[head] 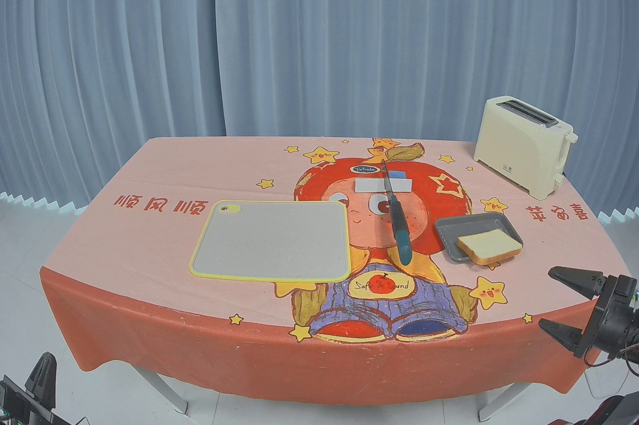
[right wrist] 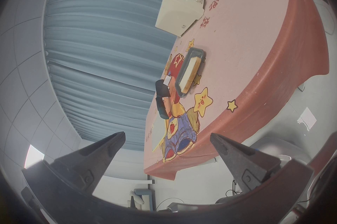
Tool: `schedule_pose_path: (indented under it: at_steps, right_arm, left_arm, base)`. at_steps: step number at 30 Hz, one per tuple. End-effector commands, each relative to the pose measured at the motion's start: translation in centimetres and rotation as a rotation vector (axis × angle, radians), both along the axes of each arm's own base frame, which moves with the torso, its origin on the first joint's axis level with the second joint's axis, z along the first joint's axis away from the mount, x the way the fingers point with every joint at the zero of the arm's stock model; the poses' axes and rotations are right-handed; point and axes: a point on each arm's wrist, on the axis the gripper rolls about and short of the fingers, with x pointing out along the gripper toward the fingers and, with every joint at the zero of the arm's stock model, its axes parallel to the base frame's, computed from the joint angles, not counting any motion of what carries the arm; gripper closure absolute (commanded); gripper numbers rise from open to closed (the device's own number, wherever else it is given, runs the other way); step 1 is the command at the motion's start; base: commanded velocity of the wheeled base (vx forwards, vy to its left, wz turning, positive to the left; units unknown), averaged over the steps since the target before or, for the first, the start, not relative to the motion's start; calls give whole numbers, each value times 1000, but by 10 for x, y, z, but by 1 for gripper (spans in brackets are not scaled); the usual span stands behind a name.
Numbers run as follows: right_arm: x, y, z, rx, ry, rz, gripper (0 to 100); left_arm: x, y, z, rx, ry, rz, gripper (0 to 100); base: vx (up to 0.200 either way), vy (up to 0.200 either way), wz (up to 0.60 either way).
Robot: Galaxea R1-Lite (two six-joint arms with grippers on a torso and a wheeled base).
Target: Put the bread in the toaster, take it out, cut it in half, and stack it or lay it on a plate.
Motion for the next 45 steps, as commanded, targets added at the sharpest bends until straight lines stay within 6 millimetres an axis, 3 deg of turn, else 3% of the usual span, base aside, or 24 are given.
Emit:
schedule_pose_path:
  at_steps: [1, 23, 30, 45]
  right_arm:
    - [12, 3, -3, -10, 52, 1, 0]
    - [27, 6, 7, 43, 62, 10, 0]
    - [41, 3, 13, 50, 52, -22, 0]
    - [66, 1, 3, 47, 48, -62, 0]
  left_arm:
    - [1, 0, -5, 0, 17, 0, 100]
    - [1, 0, -5, 0, 17, 0, 100]
    - [1, 0, -5, 0, 17, 0, 100]
    - [1, 0, -5, 0, 17, 0, 100]
  base:
    - [0, 0, 0]
    - [0, 0, 0]
    - [0, 0, 0]
    - [0, 0, 0]
